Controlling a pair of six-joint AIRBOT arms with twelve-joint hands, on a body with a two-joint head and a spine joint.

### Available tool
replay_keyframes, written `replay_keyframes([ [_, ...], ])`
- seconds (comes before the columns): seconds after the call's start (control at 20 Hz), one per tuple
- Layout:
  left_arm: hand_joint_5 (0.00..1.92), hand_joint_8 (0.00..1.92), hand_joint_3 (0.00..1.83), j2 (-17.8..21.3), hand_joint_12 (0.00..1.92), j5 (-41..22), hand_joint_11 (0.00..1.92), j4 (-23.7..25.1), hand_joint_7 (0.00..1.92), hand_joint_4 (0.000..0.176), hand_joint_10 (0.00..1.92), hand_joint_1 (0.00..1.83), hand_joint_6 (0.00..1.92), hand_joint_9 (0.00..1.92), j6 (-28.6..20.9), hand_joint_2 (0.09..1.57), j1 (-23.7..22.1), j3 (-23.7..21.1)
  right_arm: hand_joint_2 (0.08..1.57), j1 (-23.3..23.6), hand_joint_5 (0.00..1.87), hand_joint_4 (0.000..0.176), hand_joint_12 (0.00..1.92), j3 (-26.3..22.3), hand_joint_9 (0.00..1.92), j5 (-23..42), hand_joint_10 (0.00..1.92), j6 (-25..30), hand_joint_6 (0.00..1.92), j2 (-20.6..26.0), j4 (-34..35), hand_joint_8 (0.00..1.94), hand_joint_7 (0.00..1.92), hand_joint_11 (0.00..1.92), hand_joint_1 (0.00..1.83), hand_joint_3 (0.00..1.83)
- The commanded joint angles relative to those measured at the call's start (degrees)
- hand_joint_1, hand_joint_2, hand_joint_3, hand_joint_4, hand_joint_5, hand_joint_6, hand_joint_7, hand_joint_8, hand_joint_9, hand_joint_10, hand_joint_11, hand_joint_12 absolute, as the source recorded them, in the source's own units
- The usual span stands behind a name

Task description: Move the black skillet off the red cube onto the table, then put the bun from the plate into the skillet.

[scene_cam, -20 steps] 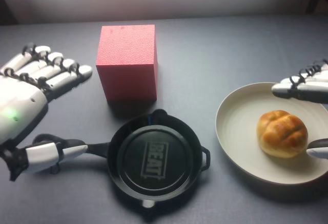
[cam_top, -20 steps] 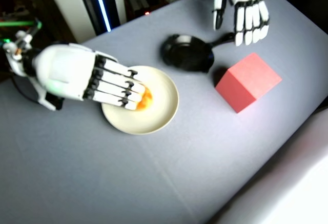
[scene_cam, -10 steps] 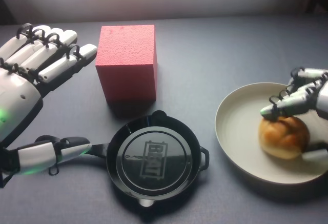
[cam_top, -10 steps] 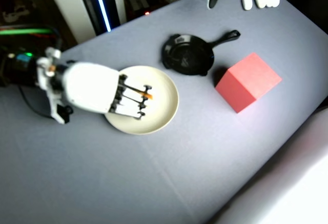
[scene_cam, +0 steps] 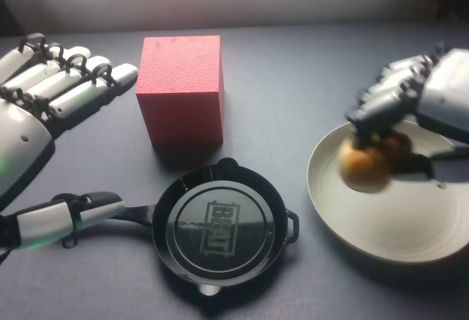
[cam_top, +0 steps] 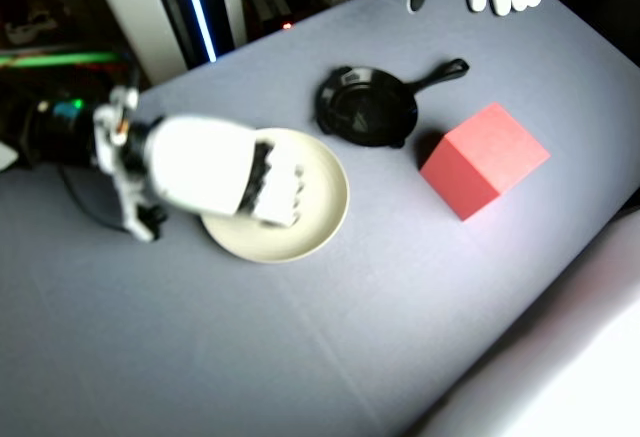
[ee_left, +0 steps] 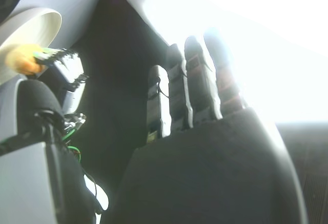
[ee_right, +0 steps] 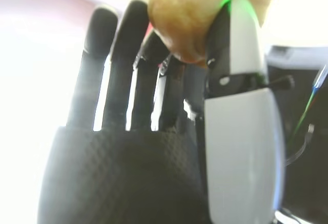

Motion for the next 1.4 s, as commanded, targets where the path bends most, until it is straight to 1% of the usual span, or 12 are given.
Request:
replay_keyframes([
  [0.0, 0.27, 0.01, 0.01, 0.58, 0.7, -7.91, 0.0, 0.69, 0.33, 0.061, 0.01, 0.73, 0.01, 0.27, -0.06, 1.04, -0.04, -0.05, 1.18, 1.77, 0.96, 0.0, 1.63, -0.29, 0.65, 8.08, 1.39, 0.25, 0.79, -0.74, -0.13, 1.54, 0.78, 0.52, 1.23, 0.0],
  [0.2, 0.27, 0.01, 0.0, 1.11, 0.64, -9.22, 0.0, -0.37, 0.34, 0.052, 0.01, 0.62, 0.0, 0.29, -0.04, 1.04, 0.38, 0.12, 1.15, 6.53, 0.99, 0.0, 1.4, 0.24, 0.86, 8.15, 1.2, 2.25, 0.69, -5.69, -5.89, 1.41, 0.88, 0.74, 1.25, 0.0],
  [0.25, 0.24, 0.01, 0.01, 1.53, 0.79, -9.75, 0.0, -0.86, 0.4, 0.014, 0.02, 0.37, 0.0, 0.33, -0.04, 1.09, 0.8, 0.1, 1.11, 7.13, 1.05, 0.0, 1.25, 0.57, 0.96, 7.7, 1.18, 2.36, 0.62, -7.27, -6.69, 1.23, 0.91, 0.84, 1.36, 0.0],
  [0.35, 0.22, 0.01, 0.02, 2.28, 0.89, -11.33, 0.0, -1.5, 0.41, 0.0, 0.01, 0.21, 0.0, 0.33, -0.04, 1.15, 1.6, -0.19, 1.18, 8.72, 0.95, 0.0, 1.64, 1.25, 0.81, 5.93, 1.41, 2.95, 0.82, -10.5, -8.05, 1.49, 0.81, 0.76, 1.24, 0.0],
  [0.5, 0.24, 0.0, 0.01, 2.5, 0.85, -13.37, 0.0, -2.21, 0.39, 0.013, 0.01, 0.14, 0.0, 0.3, -0.04, 1.23, 2.41, -0.55, 1.15, 10.43, 1.01, 0.0, 1.51, 2.7, 0.9, 2.45, 1.23, 3.04, 0.82, -15.18, -9.07, 1.36, 0.85, 0.78, 1.23, 0.0],
  [0.7, 0.25, 0.0, 0.01, 2.37, 0.82, -13.67, 0.0, -2.71, 0.41, 0.004, 0.01, 0.14, 0.0, 0.33, -0.04, 1.26, 2.73, -0.56, 1.25, 10.81, 0.74, 0.011, 1.64, 4.61, 0.33, -4.24, 1.17, 2.64, 1.32, -18.03, -9.52, 1.11, 0.39, 0.07, 1.01, 0.0],
  [0.75, 0.26, 0.0, 0.01, 2.37, 0.74, -13.85, 0.0, -2.82, 0.41, 0.03, 0.01, 0.09, 0.0, 0.32, -0.04, 1.27, 2.75, -0.56, 1.19, 10.81, 0.46, 0.065, 0.82, 4.76, 0.24, -5.34, 0.27, 2.64, 0.21, -17.99, -9.52, 0.21, 0.35, 0.0, 0.83, 0.0],
  [0.8, 0.26, 0.0, 0.0, 2.36, 0.78, -14.22, 0.0, -3.04, 0.41, 0.004, 0.01, 0.04, 0.0, 0.33, -0.04, 1.27, 2.92, -0.6, 1.22, 10.8, 0.46, 0.062, 0.8, 4.87, 0.28, -6.09, 0.11, 2.64, 0.07, -17.99, -9.52, 0.07, 0.38, 0.0, 0.75, 0.0],
  [1.15, 0.25, 0.0, 0.0, 2.41, 0.64, -16.39, 0.0, -4.12, 0.37, 0.045, 0.0, 0.0, 0.0, 0.3, -0.04, 1.25, 4.03, -1.07, 1.27, 10.07, 0.08, 0.112, 0.16, 2.94, 0.0, -2.87, 0.0, 2.81, 0.0, -14.48, -7.03, 0.0, 0.01, 0.0, 0.53, 0.0],
  [1.25, 0.26, 0.0, 0.0, 2.56, 0.69, -17.81, 0.0, -4.6, 0.37, 0.031, 0.0, 0.0, 0.0, 0.3, -0.05, 1.26, 4.82, -1.37, 1.27, 7.39, 0.01, 0.061, 0.01, 1.36, 0.0, 4.2, 0.0, 2.81, 0.0, -9.68, -1.9, 0.0, 0.0, 0.0, 0.49, 0.0],
  [1.3, 0.24, 0.0, 0.01, 2.62, 0.74, -18.28, 0.0, -4.76, 0.38, 0.016, 0.0, 0.0, 0.0, 0.31, -0.05, 1.3, 5.19, -1.47, 1.28, 6.07, 0.0, 0.072, 0.0, 0.78, 0.0, 7.24, 0.0, 2.81, 0.0, -7.93, 0.47, 0.0, 0.0, 0.0, 0.37, 0.01],
  [1.35, 0.24, 0.0, 0.0, 2.63, 0.77, -18.57, 0.0, -4.97, 0.38, 0.005, 0.01, 0.0, 0.0, 0.32, -0.05, 1.29, 5.48, -1.58, 1.24, 4.67, 0.0, 0.141, 0.0, 0.34, 0.0, 10.12, 0.0, 2.8, 0.0, -6.52, 2.52, 0.0, 0.0, 0.0, 0.39, 0.0],
])
